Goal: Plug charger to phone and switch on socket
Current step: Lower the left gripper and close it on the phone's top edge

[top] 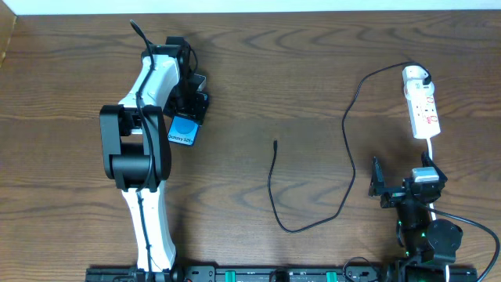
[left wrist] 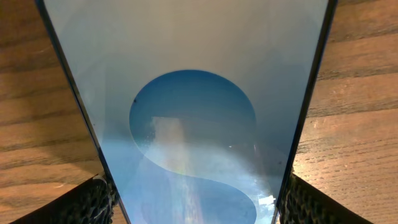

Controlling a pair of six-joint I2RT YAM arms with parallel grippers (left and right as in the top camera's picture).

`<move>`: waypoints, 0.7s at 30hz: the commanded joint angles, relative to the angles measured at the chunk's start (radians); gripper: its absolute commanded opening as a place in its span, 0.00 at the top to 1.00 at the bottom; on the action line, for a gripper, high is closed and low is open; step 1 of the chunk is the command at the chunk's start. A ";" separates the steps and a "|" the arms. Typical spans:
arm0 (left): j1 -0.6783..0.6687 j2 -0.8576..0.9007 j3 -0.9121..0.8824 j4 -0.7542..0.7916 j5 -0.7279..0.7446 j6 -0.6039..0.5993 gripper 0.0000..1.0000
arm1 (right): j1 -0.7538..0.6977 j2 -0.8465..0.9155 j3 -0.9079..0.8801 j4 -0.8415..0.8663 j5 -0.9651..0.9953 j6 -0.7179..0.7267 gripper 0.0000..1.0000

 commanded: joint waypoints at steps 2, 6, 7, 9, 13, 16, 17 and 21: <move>-0.001 0.025 -0.016 -0.013 0.037 0.016 0.23 | 0.009 -0.006 -0.002 -0.005 0.007 -0.010 0.01; -0.001 0.025 -0.016 -0.013 0.037 0.016 0.28 | 0.009 -0.006 -0.002 -0.005 0.008 -0.010 0.01; -0.001 0.025 -0.016 -0.013 0.037 0.016 0.29 | 0.009 -0.006 -0.002 -0.005 0.007 -0.010 0.01; -0.001 0.025 -0.016 -0.013 0.037 0.016 0.30 | 0.009 -0.006 -0.002 -0.005 0.007 -0.010 0.01; -0.001 0.025 -0.016 -0.013 0.037 0.012 0.33 | 0.009 -0.006 -0.002 -0.005 0.008 -0.010 0.01; -0.001 0.025 -0.016 -0.013 0.037 0.012 0.37 | 0.009 -0.006 -0.002 -0.005 0.008 -0.010 0.01; -0.001 0.025 -0.016 -0.013 0.037 0.012 0.38 | 0.009 -0.006 -0.002 -0.005 0.007 -0.010 0.01; -0.001 0.025 -0.016 -0.013 0.037 0.012 0.49 | 0.009 -0.006 -0.002 -0.005 0.008 -0.010 0.01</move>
